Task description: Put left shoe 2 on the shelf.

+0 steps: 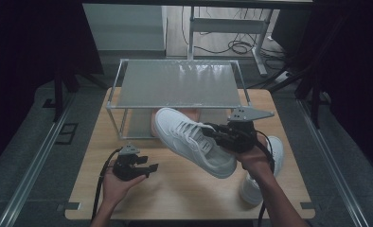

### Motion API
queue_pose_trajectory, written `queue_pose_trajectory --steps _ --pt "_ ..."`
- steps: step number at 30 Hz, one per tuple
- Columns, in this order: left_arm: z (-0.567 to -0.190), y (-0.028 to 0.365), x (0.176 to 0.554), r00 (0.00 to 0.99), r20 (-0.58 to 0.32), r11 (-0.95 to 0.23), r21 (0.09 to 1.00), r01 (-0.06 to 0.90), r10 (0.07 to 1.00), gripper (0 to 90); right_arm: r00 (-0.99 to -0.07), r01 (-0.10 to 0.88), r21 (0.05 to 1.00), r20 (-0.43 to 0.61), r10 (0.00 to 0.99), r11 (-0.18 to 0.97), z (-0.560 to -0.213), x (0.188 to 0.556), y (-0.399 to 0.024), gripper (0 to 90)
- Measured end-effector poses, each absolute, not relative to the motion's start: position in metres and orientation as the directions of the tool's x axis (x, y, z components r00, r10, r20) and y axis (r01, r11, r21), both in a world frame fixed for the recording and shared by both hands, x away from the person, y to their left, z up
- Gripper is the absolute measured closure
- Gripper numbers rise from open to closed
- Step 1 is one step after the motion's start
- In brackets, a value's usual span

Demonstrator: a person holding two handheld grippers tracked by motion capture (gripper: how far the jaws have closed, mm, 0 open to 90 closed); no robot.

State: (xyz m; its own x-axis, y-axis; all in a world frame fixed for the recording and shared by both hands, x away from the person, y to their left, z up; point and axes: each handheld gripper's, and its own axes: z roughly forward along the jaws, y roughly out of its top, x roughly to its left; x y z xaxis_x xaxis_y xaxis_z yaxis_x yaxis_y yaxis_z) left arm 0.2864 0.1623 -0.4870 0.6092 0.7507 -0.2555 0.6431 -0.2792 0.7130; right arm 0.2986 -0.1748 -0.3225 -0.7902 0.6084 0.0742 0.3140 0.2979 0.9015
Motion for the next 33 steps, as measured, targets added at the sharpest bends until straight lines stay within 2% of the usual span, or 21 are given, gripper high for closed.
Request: queue_pose_trajectory --steps 33 --pt "-0.487 0.162 0.287 0.602 -0.266 -0.269 0.711 0.650 0.752 39.4 -0.736 0.362 0.907 0.136 0.663 0.215 -0.284 0.369 -0.154 79.5"
